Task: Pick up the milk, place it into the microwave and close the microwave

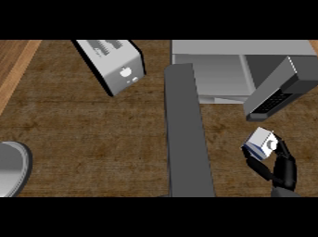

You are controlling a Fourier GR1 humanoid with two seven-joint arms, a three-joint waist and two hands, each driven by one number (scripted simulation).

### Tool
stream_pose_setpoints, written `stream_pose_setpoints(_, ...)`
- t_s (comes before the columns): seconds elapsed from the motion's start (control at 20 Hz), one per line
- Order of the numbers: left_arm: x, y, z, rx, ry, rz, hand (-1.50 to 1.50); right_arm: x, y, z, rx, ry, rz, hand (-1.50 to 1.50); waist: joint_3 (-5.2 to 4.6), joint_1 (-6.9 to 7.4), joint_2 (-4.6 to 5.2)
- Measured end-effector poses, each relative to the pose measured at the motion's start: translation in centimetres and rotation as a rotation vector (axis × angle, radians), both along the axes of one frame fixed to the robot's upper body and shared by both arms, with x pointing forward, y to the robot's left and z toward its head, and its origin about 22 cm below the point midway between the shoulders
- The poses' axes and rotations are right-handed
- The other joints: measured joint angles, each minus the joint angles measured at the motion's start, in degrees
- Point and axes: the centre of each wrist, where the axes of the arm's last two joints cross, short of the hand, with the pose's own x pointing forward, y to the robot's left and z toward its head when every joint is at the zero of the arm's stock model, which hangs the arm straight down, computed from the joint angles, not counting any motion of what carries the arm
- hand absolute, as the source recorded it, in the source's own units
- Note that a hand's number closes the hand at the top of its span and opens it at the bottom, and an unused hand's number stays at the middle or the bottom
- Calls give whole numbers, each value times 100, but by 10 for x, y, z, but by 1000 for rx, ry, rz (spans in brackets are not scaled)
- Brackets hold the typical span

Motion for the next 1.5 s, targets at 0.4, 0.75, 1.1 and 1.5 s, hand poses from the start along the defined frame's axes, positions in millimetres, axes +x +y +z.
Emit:
stream_pose_setpoints(0.4,-5,1,2,-1,4,-4,-150,20,7,4,-50,-59,50,150,-8,8,-5)
stream_pose_setpoints(0.75,-7,3,-1,-1,1,-5,-150,37,14,12,-49,-98,211,150,0,32,6)
stream_pose_setpoints(1.1,-6,8,-3,-14,3,-12,-150,55,24,23,6,-126,445,150,-1,25,0)
stream_pose_setpoints(1.5,-14,11,-3,-9,11,19,-150,78,56,55,28,-206,574,150,-10,-58,-31)
